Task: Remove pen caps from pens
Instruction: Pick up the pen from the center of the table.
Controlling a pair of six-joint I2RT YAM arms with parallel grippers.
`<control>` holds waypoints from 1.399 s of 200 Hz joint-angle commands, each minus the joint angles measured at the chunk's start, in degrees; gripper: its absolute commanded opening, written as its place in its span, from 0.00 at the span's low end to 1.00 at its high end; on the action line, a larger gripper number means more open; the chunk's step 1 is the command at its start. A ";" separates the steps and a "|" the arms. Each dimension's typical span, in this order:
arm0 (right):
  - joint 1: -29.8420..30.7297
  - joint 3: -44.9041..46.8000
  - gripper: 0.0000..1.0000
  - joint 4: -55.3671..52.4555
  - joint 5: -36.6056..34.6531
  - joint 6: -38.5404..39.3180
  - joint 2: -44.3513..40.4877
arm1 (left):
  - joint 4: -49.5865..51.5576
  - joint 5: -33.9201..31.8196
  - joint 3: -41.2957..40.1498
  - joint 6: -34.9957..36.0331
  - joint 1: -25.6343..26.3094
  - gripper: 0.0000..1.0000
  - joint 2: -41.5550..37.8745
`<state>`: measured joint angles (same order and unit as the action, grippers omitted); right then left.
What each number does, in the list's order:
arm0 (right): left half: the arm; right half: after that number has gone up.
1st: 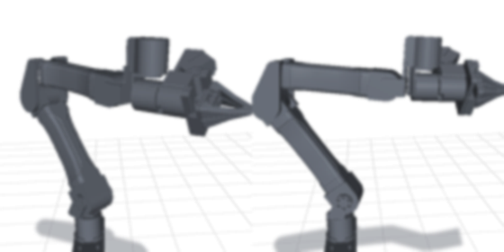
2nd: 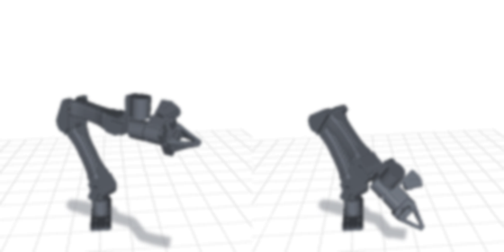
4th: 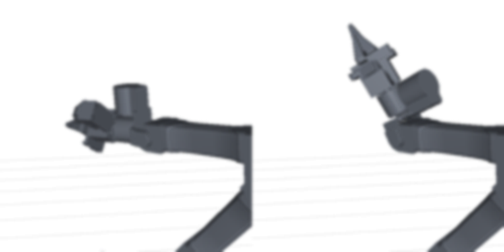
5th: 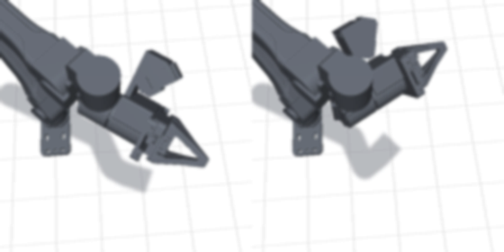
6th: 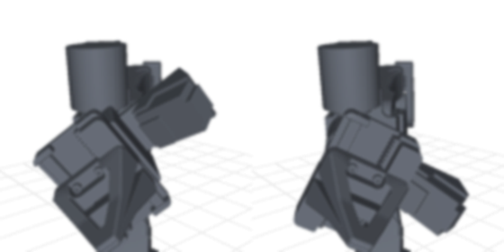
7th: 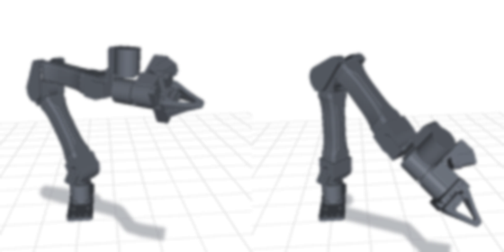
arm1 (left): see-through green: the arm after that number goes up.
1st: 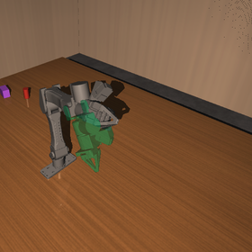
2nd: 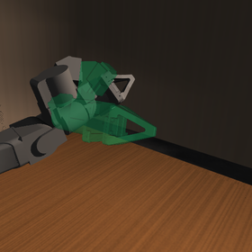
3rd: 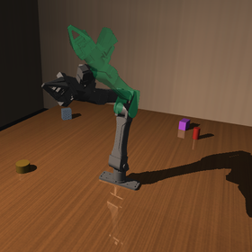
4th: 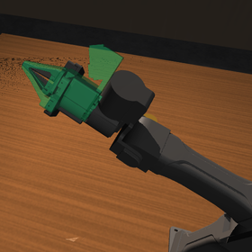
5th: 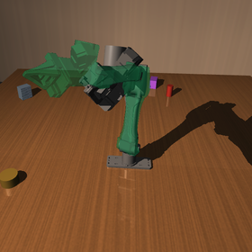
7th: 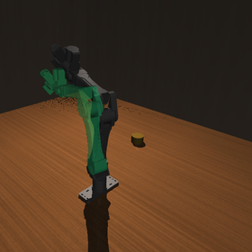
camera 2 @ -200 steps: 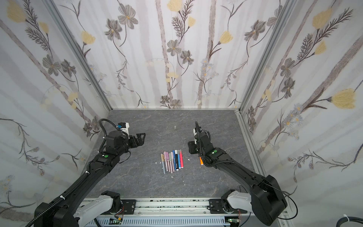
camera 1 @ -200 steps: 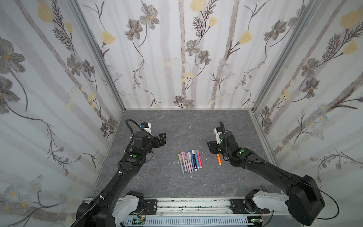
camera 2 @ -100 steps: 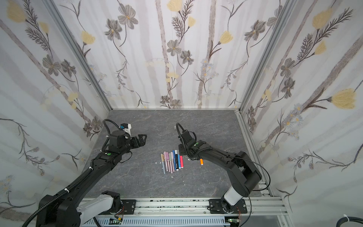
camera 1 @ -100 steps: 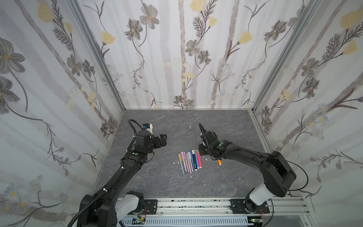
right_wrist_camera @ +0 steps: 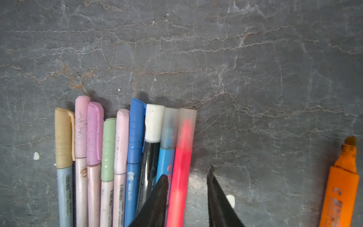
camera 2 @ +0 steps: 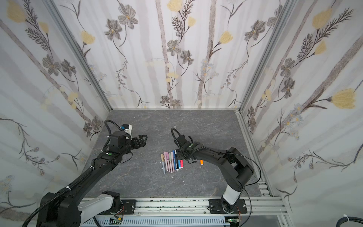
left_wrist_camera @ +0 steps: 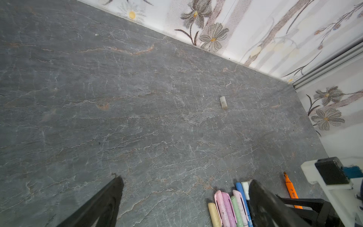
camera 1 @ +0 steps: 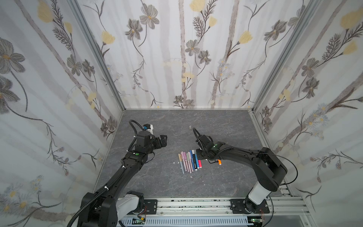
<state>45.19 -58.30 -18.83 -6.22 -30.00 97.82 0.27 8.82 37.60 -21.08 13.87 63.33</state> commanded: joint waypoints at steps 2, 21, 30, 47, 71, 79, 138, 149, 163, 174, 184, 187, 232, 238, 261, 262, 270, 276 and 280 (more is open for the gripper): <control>0.53 0.12 0.34 -0.40 -0.46 -1.35 0.96 | -2.40 0.49 -0.19 -0.27 -0.03 1.00 0.13; 0.60 0.28 0.33 -0.33 -0.72 -1.60 1.78 | -2.53 0.67 -0.16 -0.17 0.00 1.00 0.30; 0.65 0.38 0.33 -0.33 -0.86 -1.63 2.05 | -2.62 0.76 -0.21 -0.19 -0.03 1.00 0.38; 0.77 0.82 0.32 -0.24 -0.99 -1.78 2.58 | -2.63 1.00 -0.17 -0.19 -0.07 1.00 0.56; 0.95 1.67 0.30 -0.07 -1.25 -1.90 3.08 | -2.85 1.28 -0.25 -0.35 0.00 1.00 0.87; 1.04 2.06 0.29 -0.04 -1.24 -1.87 3.31 | -2.99 1.36 -0.26 -0.36 -0.11 1.00 0.91; 1.30 6.44 0.19 1.61 -0.31 -1.87 1.63 | -4.61 6.13 0.95 -2.20 -0.07 1.00 2.94; 1.22 7.26 0.16 2.03 -0.11 -1.87 0.56 | -5.22 7.86 1.31 -3.26 0.14 1.00 3.85; 0.92 8.10 0.14 2.28 0.10 -1.52 -1.41 | -6.67 10.08 1.59 -4.83 0.50 1.00 4.96; 0.54 8.67 0.13 2.68 0.32 -0.92 -3.32 | -7.75 11.61 1.79 -6.03 1.27 1.00 5.93; 0.05 9.19 0.12 3.20 0.87 -0.06 -5.26 | -8.66 13.06 2.26 -6.86 2.41 1.00 6.99; -0.12 9.32 0.11 3.38 1.18 0.27 -5.92 | -8.75 13.59 2.58 -7.01 2.81 1.00 7.44; -3.75 11.10 0.08 8.47 8.60 4.99 -16.29 | -17.80 22.44 4.46 -13.31 9.22 1.00 13.48; -4.24 11.10 0.08 9.01 9.66 5.73 -17.40 | -20.13 22.76 4.04 -15.09 9.86 1.00 13.71; -5.21 10.67 0.07 10.16 10.91 6.88 -20.88 | -25.44 24.45 4.45 -19.72 12.51 1.00 16.08; -5.25 10.63 0.07 10.19 10.94 6.88 -21.03 | -25.56 24.52 4.47 -19.84 12.64 1.00 16.23; -5.62 10.50 0.06 10.75 11.42 6.98 -21.94 | -26.27 25.32 5.62 -21.04 13.59 1.00 17.74; -5.86 10.41 0.06 11.32 11.92 7.04 -22.47 | -27.09 25.77 6.18 -21.95 14.20 1.00 18.98; -5.98 10.40 0.06 11.79 12.28 7.06 -22.77 | -27.65 25.97 6.55 -22.53 14.69 1.00 19.73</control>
<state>39.81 -47.35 -10.68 2.87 -24.62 77.01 -19.29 31.16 42.37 -37.50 26.65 80.09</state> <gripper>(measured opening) 0.132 0.997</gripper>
